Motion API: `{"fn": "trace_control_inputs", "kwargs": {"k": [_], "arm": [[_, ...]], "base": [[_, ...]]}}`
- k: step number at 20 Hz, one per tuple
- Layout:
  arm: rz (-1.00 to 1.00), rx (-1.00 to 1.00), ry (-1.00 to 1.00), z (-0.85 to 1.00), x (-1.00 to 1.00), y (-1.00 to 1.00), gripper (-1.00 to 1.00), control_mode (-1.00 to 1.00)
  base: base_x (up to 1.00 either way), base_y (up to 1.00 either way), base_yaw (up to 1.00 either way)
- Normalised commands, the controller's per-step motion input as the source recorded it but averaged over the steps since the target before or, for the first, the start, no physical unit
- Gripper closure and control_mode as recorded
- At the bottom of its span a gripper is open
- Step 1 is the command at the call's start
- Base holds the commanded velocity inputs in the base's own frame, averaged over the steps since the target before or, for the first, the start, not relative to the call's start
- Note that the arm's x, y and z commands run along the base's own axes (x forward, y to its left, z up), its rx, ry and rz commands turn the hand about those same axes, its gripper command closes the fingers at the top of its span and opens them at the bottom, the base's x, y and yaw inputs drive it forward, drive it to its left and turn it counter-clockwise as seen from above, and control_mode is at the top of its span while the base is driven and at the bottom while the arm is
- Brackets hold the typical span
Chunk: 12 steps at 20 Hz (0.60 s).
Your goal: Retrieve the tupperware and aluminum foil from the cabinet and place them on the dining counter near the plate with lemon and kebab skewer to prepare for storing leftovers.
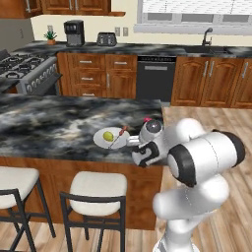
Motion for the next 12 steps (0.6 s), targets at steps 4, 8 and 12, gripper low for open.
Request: {"fn": "trace_control_inputs", "kwargs": {"k": [4, 8, 12], "arm": [[0.0, 0.0, -0.03, 1.0, -0.55, -0.08, -1.0, -1.0], [-0.04, 0.0, -0.03, 1.0, -0.55, -0.34, -1.0, -1.0], [-0.05, 0.0, 0.0, 1.0, -0.52, -0.39, -1.0, -1.0]], "base": [[0.0, 0.0, 0.0], [0.0, 0.0, 0.0], [0.0, 0.0, 0.0]]}}
